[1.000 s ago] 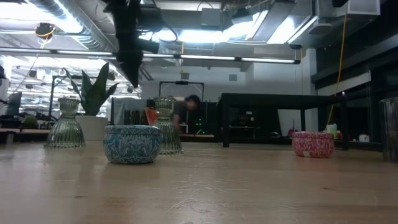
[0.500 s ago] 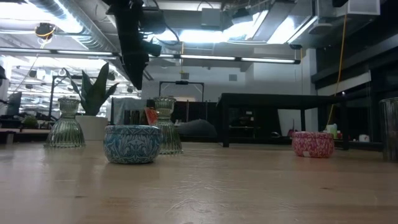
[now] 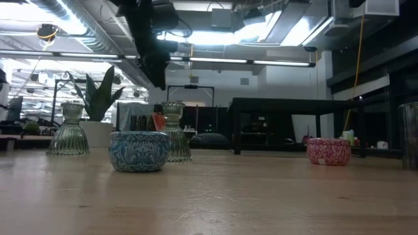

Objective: Pick & Place candle stick holders
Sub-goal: Put the top silver scented candle on the shelf

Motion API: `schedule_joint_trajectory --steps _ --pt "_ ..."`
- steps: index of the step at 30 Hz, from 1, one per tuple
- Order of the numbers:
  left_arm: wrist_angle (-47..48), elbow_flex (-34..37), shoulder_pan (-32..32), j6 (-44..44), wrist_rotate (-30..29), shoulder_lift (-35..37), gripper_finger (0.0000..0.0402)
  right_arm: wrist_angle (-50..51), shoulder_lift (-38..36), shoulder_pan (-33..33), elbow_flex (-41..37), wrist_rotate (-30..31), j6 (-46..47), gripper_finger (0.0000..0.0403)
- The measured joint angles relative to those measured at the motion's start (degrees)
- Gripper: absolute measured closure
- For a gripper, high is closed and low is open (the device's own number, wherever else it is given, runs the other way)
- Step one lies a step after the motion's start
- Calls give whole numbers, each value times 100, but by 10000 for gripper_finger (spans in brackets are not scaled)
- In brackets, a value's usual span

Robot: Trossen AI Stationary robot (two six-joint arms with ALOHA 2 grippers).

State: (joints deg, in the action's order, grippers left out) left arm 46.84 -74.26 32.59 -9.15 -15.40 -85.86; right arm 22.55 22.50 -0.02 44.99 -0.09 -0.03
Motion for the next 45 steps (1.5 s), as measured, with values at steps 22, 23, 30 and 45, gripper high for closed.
schedule_joint_trajectory --steps 22,23,30,45 --pt "1250 0 318 -1189 1360 -57 1 0 -2 0 0 0 0 396" --pt "1294 3 320 -1311 1355 -86 1 0 0 1 0 -1 0 396" --pt "1297 4 318 -1991 1249 -321 1 0 -1 1 0 -1 0 396" --pt "1077 4 503 -2226 1095 -770 1 0 -2 -1 0 -1 0 396"
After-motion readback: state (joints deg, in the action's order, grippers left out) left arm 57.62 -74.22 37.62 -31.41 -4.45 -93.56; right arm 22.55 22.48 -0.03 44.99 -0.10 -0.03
